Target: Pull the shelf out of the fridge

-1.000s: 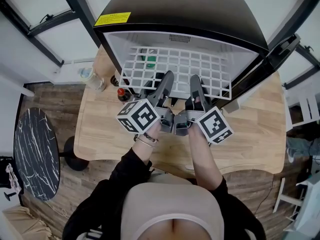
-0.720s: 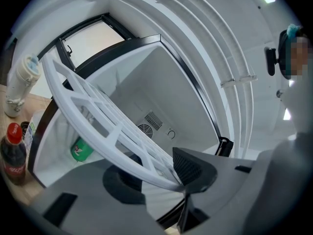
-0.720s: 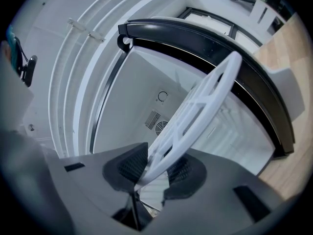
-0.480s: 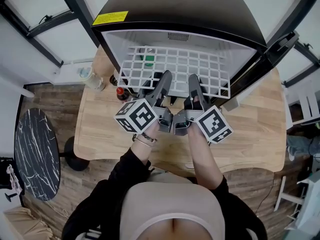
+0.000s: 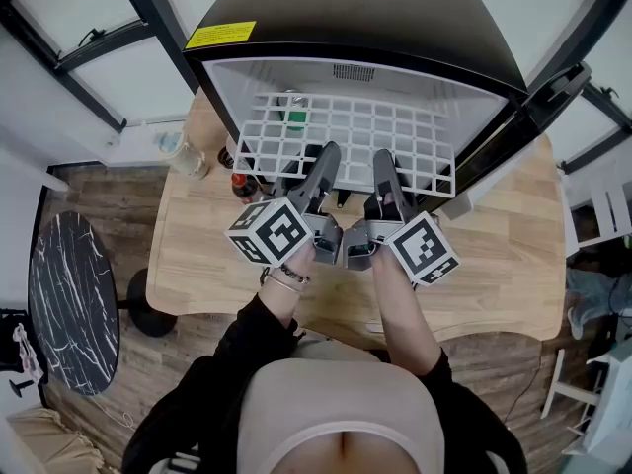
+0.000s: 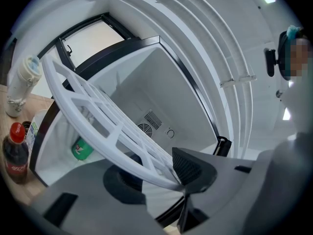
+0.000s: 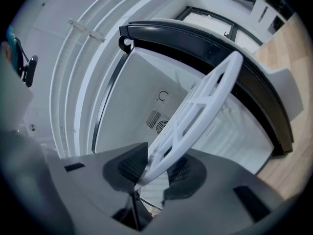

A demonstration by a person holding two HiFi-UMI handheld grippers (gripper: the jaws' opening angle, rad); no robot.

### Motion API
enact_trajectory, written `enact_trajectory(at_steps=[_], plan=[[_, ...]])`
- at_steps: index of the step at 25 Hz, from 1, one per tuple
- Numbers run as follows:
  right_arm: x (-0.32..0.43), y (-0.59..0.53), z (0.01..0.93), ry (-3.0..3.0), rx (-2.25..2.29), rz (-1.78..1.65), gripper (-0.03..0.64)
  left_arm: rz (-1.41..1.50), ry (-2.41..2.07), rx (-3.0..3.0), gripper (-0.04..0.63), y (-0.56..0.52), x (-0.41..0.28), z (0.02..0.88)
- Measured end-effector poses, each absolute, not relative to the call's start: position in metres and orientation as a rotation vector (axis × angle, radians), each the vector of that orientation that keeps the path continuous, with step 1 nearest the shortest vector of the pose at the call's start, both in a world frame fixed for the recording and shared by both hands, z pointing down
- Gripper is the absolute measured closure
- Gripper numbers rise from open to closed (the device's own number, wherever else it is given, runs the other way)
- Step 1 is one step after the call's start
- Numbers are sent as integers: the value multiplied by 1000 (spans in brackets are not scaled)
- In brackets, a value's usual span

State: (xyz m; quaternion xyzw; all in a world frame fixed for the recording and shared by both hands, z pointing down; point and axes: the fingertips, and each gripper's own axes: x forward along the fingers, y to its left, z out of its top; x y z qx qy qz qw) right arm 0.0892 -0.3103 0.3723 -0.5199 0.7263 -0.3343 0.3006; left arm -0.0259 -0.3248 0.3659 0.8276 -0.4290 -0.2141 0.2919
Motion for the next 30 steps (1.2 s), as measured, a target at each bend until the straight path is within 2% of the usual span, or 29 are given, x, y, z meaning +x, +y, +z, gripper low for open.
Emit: enact_trajectory(at_steps=[30], plan=[[89,-297,374,1922,-1369,-895,503,-572,-1136,2202,434,-311,-27,367]])
